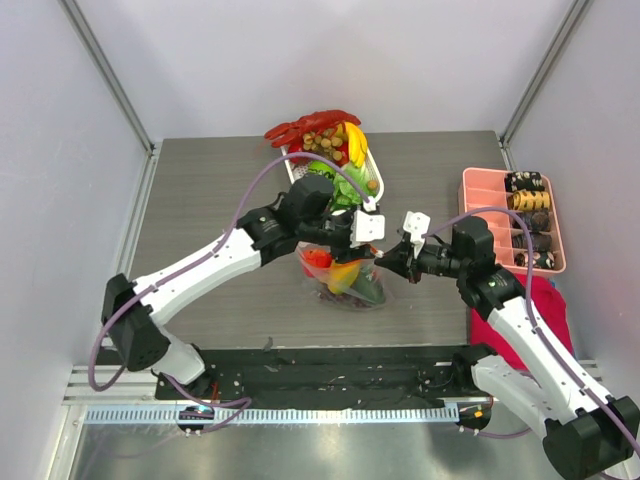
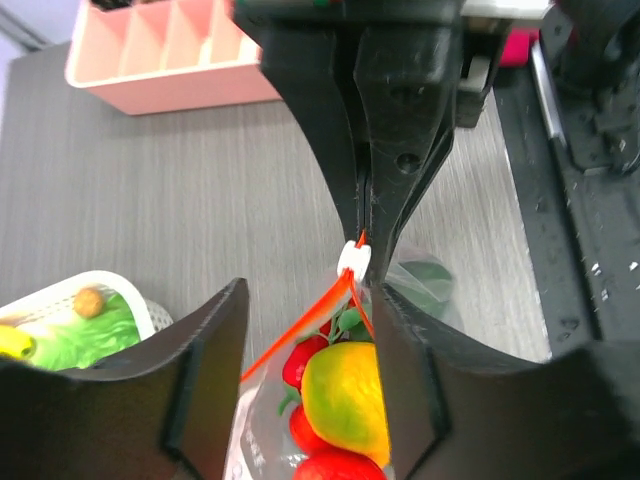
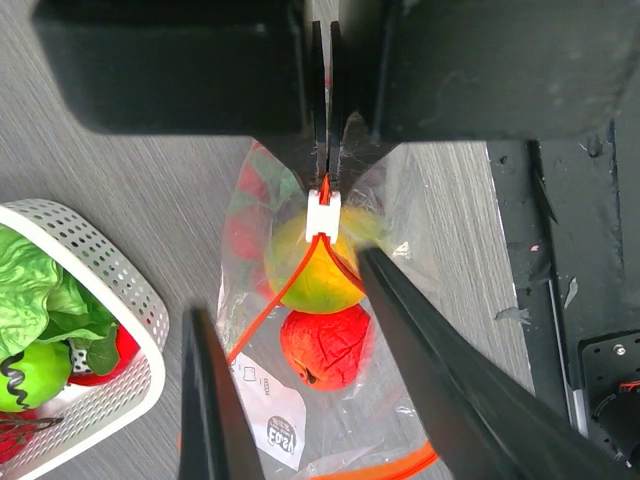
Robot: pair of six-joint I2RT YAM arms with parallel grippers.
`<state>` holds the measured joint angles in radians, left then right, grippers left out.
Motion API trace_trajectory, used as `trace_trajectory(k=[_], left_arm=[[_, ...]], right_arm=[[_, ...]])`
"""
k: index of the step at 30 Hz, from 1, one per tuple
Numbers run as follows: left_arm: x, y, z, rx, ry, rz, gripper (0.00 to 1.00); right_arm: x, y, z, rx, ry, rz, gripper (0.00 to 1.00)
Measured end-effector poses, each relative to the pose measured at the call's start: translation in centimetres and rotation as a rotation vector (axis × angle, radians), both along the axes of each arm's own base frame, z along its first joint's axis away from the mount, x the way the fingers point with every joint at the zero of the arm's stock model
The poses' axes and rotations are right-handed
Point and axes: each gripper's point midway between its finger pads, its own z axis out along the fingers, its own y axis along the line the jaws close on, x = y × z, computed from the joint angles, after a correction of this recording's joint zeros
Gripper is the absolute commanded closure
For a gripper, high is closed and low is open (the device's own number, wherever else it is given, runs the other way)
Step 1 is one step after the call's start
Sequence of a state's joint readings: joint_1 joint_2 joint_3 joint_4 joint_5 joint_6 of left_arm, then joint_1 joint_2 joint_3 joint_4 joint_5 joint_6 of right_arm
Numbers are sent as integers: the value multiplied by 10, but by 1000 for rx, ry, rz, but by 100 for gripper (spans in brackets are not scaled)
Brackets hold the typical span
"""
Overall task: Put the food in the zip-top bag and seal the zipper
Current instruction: Zip the zipper food storage bag at the center of the board.
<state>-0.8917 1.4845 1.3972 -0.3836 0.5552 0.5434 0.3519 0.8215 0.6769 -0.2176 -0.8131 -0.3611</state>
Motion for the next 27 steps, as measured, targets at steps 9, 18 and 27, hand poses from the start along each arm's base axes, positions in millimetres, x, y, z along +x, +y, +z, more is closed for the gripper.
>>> trace_trajectory(k=[9,18,27], left_arm=[[4,-21,-30,61,-4,-71,62],[-4,-19,-35,100,-17,-127,93],[-5,-6,-37,107,-25,-128,97]], right_arm=[[2,-3,-2,-24,-16,-10,99],[1,-7,-2,-44,-35,-22,99],[-2,-7,-1,-50,-51,-13,99]])
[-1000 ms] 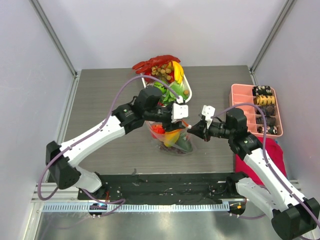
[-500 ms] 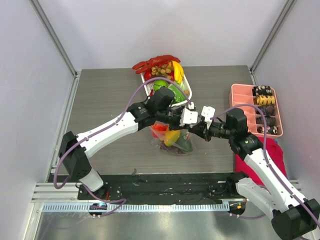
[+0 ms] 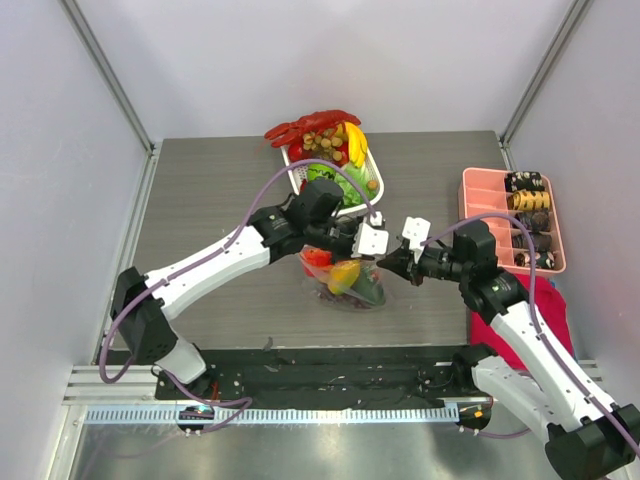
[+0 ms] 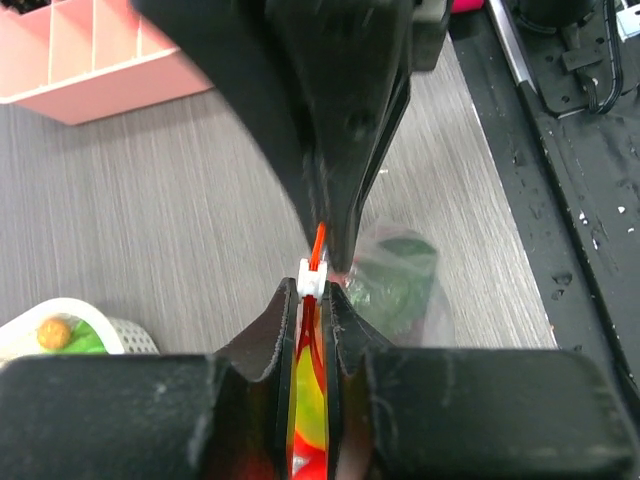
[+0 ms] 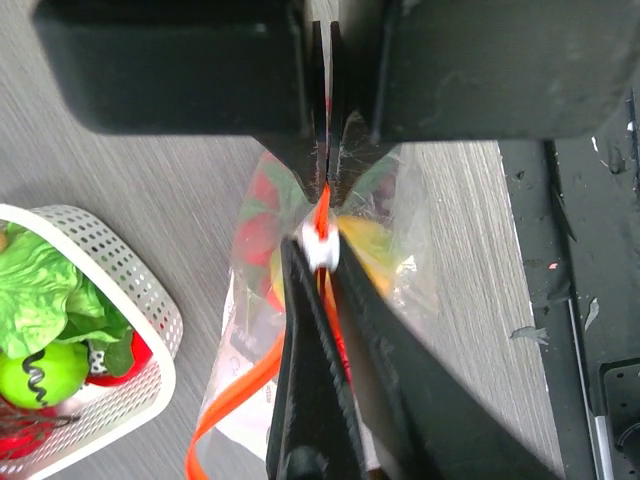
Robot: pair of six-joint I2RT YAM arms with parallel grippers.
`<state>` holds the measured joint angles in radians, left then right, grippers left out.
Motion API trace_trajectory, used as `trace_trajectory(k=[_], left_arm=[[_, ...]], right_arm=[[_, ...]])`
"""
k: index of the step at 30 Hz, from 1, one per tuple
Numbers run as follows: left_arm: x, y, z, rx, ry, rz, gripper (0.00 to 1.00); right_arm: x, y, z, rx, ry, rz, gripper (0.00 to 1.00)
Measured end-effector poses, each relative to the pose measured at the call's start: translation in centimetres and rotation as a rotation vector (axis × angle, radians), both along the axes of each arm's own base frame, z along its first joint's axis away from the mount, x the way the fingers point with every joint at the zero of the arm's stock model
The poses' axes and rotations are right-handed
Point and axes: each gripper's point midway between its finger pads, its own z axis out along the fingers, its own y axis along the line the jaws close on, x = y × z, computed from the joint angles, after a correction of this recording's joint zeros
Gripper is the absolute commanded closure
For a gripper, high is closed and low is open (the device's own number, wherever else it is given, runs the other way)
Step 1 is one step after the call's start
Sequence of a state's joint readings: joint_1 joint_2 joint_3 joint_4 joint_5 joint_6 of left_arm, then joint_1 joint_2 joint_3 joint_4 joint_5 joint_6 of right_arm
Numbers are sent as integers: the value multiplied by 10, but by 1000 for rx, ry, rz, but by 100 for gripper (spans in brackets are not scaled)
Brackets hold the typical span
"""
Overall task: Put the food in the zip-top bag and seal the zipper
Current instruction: Zip the zipper food storage bag at the center of the board.
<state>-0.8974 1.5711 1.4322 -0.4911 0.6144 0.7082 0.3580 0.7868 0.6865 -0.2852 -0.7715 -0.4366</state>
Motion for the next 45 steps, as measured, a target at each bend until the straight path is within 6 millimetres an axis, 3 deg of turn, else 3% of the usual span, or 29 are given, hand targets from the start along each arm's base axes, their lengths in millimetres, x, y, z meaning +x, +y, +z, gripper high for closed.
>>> trace_trajectory(k=[10,21,32,44,45], left_arm=[[37,48,-9,51,37,136,97],[60,119,-13,114,36,310,96],[84,183,-27,163,77,468,95],[77,211,-37,195,70,495,94],[76,211,-38,194,69,490,89]], right_arm=[[4,-3,5,-4,-36,-28,99],[3,-10,17,2,-94,-62,99],[5,-12,15,-6,-98,-80,99],[5,-13,14,-12,-95,-82,99],[5,-12,13,-12,-94,-81,99]])
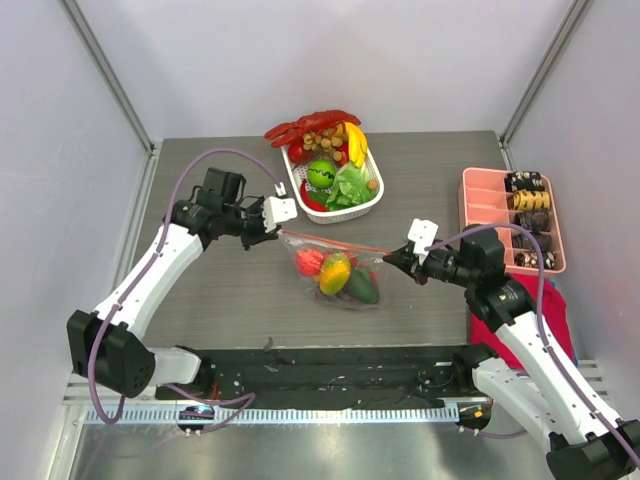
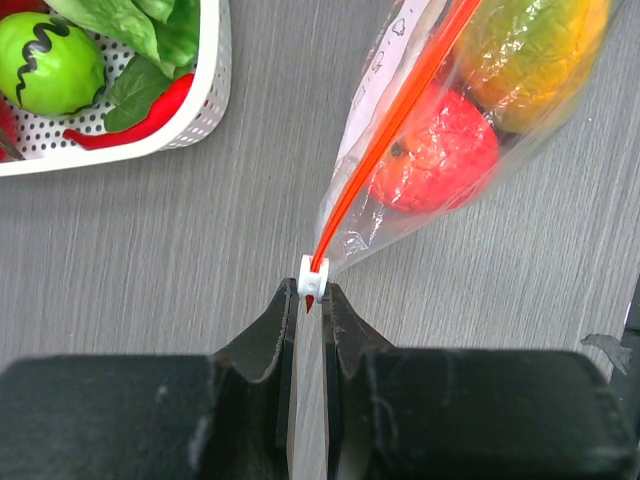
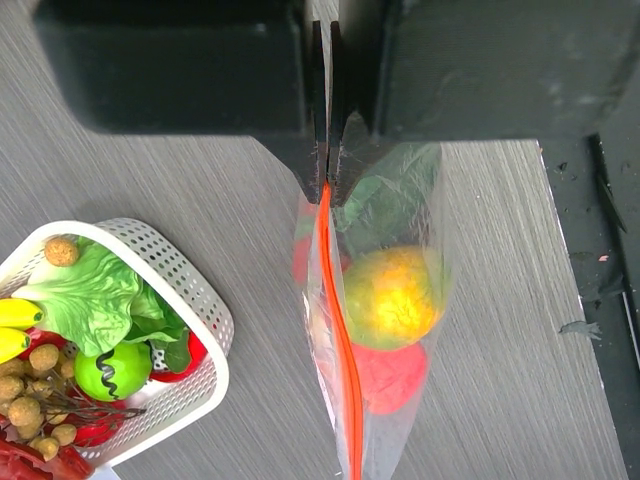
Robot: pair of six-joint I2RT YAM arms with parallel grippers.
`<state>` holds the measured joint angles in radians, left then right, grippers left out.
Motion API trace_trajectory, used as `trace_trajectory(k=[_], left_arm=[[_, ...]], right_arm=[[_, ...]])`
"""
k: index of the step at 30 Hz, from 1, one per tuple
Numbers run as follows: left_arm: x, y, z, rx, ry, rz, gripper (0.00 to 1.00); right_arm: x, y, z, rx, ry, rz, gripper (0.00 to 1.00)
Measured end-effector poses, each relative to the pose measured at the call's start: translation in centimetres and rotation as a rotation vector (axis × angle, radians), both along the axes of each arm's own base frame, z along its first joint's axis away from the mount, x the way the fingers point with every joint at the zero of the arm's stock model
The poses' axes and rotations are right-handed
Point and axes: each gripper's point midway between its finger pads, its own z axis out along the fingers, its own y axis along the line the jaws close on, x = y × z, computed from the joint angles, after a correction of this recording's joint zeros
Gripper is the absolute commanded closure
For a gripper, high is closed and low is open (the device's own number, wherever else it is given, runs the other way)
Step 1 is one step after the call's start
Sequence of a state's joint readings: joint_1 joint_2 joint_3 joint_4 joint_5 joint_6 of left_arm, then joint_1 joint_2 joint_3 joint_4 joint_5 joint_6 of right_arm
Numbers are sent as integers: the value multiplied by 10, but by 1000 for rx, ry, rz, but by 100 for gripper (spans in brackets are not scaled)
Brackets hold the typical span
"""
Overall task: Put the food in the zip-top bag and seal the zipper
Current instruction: Zip the zipper food storage bag at the center of the board, then place the zipper food storage bag at the center of the board.
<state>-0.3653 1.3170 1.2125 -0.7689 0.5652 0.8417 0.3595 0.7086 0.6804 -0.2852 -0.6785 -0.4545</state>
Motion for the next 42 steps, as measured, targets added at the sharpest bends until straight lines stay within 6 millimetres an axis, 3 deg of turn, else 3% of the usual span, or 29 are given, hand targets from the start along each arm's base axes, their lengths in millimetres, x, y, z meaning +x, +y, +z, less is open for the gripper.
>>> trace_trajectory(k=[2,3,6,9,15,18,22,27,28,29,31,32,33,36,38,41,42], left_arm=[[0,0,0,-3,1,-3,76],[0,0,0,-5,2,-4,57],[-1,1,1,-15,15,1,36],[-3,-8,15,-50,5,-3,27],[-29,-75,61,-139,-107,-180,24],[-31,-99,75,-174,-142,-231,24],[-21,-125,66,-168,-139,-273,27],[-17,-143,27,-103,-75,-332,35],[-18,-143,21,-89,-63,-343,41],[-19,-143,16,-78,-52,-351,60],[-21,-142,11,-66,-38,-358,77],[-22,-141,10,-61,-35,-359,94],[-23,-140,9,-56,-29,-362,98],[-28,-136,8,-43,-1,-360,100],[-35,-131,11,-40,17,-349,100],[-54,-115,24,-40,20,-335,100],[-61,-107,30,-40,21,-322,100]], right_arm=[[0,0,-1,-1,3,1,99],[1,0,-1,-2,5,0,99],[1,0,-2,-3,7,0,99],[1,0,-3,-4,11,0,99],[0,1,-5,-4,16,4,99],[0,1,-5,-3,17,10,99],[-1,2,-5,-2,17,15,99],[-2,2,-5,-8,11,26,99],[-3,2,-5,-9,12,29,99],[-4,2,-5,-10,14,32,99],[-5,3,-5,-12,15,38,99],[-5,3,-5,-13,14,41,99],[-6,3,-5,-15,14,43,99],[-6,2,-5,-21,12,46,99],[-7,3,-4,-19,12,52,88],[-11,5,1,-1,25,67,55],[-12,6,3,5,31,67,36]])
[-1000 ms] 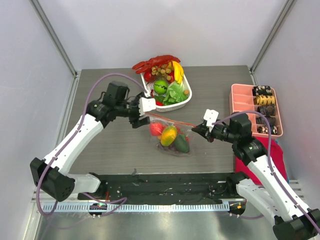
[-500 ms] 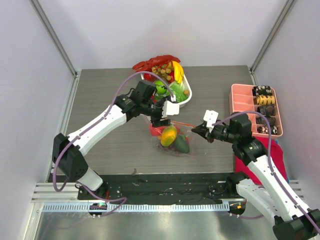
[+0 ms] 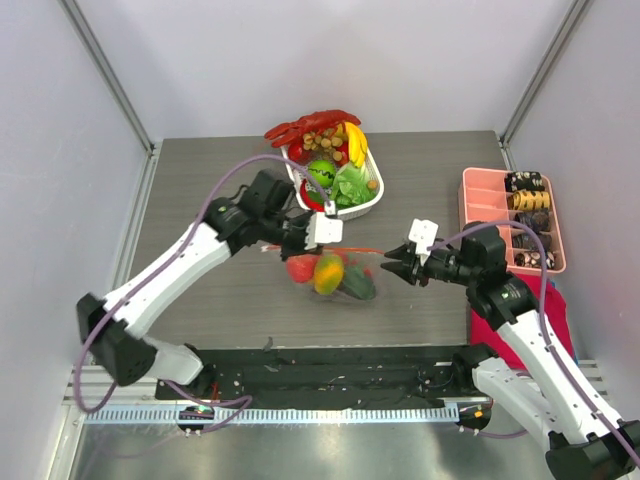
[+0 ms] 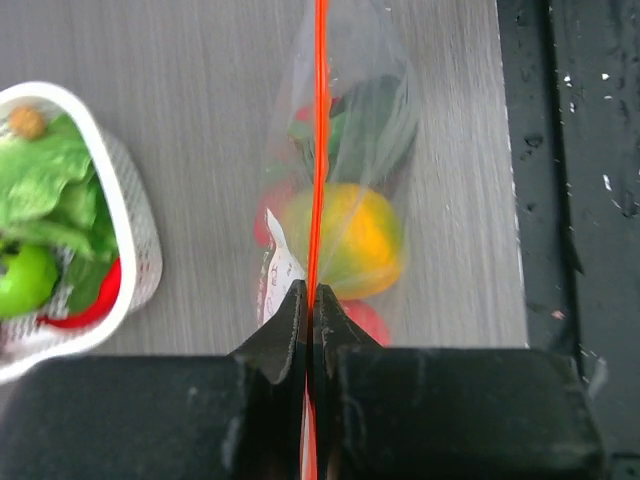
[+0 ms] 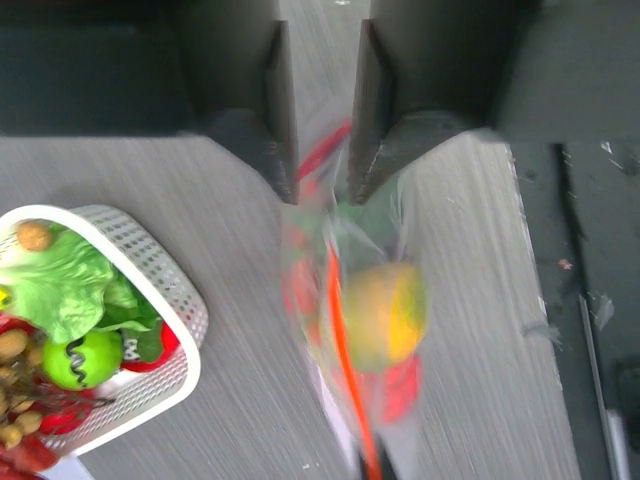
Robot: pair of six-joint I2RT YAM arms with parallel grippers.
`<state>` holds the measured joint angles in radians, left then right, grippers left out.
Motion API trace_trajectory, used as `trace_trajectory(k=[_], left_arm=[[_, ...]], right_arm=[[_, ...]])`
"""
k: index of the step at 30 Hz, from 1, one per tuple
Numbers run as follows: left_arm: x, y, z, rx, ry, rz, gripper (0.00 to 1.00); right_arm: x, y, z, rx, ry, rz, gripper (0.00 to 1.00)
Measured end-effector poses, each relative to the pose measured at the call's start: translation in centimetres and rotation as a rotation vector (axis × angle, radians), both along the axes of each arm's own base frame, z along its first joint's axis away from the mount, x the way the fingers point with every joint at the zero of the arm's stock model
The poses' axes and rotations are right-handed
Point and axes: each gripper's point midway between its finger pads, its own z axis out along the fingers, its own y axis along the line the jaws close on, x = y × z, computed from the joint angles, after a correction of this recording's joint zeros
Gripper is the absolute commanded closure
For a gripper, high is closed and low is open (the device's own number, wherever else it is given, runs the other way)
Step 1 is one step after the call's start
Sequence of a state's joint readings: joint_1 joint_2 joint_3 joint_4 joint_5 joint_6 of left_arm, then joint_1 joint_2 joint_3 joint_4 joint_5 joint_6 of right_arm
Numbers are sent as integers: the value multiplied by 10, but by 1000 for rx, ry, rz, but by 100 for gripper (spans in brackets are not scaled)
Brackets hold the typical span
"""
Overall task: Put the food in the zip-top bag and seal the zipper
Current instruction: Place the zipper food storage bag at the center of the board.
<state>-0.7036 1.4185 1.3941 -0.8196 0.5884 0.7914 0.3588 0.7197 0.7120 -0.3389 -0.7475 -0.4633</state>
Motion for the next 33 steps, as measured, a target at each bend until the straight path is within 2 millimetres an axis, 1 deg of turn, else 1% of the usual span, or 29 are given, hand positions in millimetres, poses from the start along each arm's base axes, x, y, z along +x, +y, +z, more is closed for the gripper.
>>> trace_trajectory(k=[2,3,5,6,7,9,11,14,16,18,19,21,22,24,25,26,27,28,30,31,33], left_arm=[[-11,19,17,-11,-11,37,100],[-14,28,26,-21,-21,59,100],[-15,48,43,-46,-52,112,100],[-13,57,48,-51,-63,138,100],[-7,71,53,-57,-74,186,100],[6,94,55,-51,-83,264,100],[29,124,52,-22,-95,354,100],[60,159,45,14,-88,444,100],[91,184,40,38,-90,497,100],[121,206,38,60,-111,528,100],[140,221,37,71,-121,550,100],[174,242,44,76,-167,577,100],[195,253,50,76,-203,587,100],[226,269,59,85,-276,588,100],[237,275,60,92,-307,583,100],[244,277,59,98,-331,575,100],[248,278,56,106,-343,565,100],[250,277,48,114,-353,549,100],[247,272,27,136,-353,513,99],[242,268,7,156,-351,492,99],[220,257,-46,202,-296,444,97]], right_arm=[[-1,1,4,15,17,-3,23],[-2,1,5,20,23,-4,11],[-2,2,9,33,36,-12,4],[-2,2,10,38,43,-16,0],[-2,2,12,44,54,-22,0],[-1,3,15,58,79,-30,0],[1,5,19,73,113,-40,0],[2,5,22,91,145,-58,0],[3,5,22,96,157,-70,0],[4,5,21,98,169,-81,0],[5,5,21,97,175,-85,0],[7,5,20,96,182,-93,0],[9,4,20,93,185,-98,0],[11,4,20,89,187,-107,0],[12,3,20,88,187,-112,1],[12,3,20,87,188,-114,0],[12,3,19,86,188,-116,0],[13,3,19,84,191,-120,0],[14,2,17,81,196,-125,0],[14,2,16,79,198,-126,0],[15,2,16,77,200,-130,0]])
